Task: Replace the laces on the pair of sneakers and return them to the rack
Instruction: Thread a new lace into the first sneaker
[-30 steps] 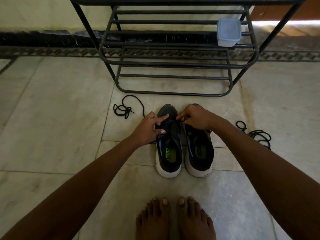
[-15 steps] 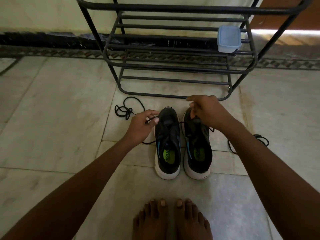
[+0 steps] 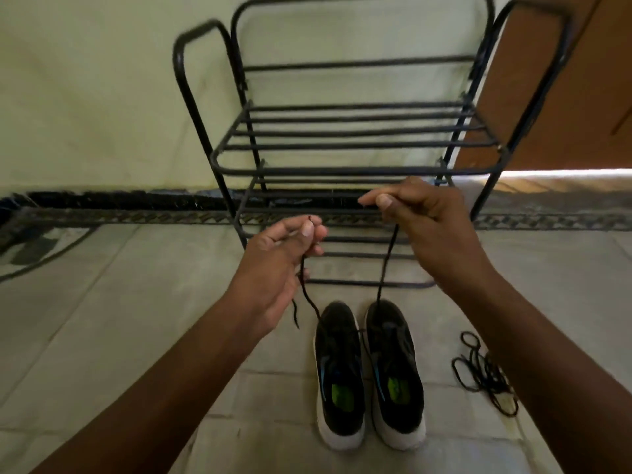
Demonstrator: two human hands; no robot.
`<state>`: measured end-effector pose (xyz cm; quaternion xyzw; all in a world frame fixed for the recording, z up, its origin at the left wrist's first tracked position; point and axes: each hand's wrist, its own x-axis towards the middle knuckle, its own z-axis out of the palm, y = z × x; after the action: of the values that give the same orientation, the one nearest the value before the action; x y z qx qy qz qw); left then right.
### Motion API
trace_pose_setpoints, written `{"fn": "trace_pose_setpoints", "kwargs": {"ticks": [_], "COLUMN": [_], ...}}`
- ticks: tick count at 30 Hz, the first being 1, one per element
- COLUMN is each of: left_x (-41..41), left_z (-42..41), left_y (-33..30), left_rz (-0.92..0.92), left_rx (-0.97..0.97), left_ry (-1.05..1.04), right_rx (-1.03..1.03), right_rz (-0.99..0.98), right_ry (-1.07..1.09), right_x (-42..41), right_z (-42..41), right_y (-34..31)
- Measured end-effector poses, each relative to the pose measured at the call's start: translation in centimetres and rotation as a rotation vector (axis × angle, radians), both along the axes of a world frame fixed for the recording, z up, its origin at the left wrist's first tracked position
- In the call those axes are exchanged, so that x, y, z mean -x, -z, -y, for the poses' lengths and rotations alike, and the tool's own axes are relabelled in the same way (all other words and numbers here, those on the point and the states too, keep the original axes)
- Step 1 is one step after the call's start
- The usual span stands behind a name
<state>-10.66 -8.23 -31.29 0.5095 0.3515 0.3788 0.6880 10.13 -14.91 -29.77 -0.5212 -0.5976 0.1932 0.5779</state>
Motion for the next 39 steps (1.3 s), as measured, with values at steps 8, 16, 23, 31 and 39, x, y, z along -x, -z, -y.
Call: {"fn": "trace_pose_setpoints", "kwargs": {"ticks": [8, 16, 23, 31, 39], "left_x": [-0.7, -0.9, -0.5, -0.3, -0.7], "left_z": [1.5, 2.0, 2.0, 2.0, 1.4], "left_y": [-6.2, -9.0, -9.2, -9.7, -10.4], "left_rz": [-0.032, 0.009, 0.002, -0.084, -0.131], "left_rx": [-0.058, -0.055, -0.166, -0.364, -0.391], "left_ry": [0.022, -0.041, -0.088, -0.106, -0.211], "right_rx": [-0.12, -0.113, -0.09, -0.077, -0.161], "right_rz": [-0.136, -0.061, -0.116, -0.19, -0.162], "right_ry": [0.007, 0.113, 0.14, 0.13, 0.224], "right_x": [1.8, 2.9, 3.9, 4.9, 6.1], "right_z": [0.4, 0.6, 1.1, 0.9, 0.7], "right_y": [-5.2, -6.9, -6.8, -6.7, -6.9]}}
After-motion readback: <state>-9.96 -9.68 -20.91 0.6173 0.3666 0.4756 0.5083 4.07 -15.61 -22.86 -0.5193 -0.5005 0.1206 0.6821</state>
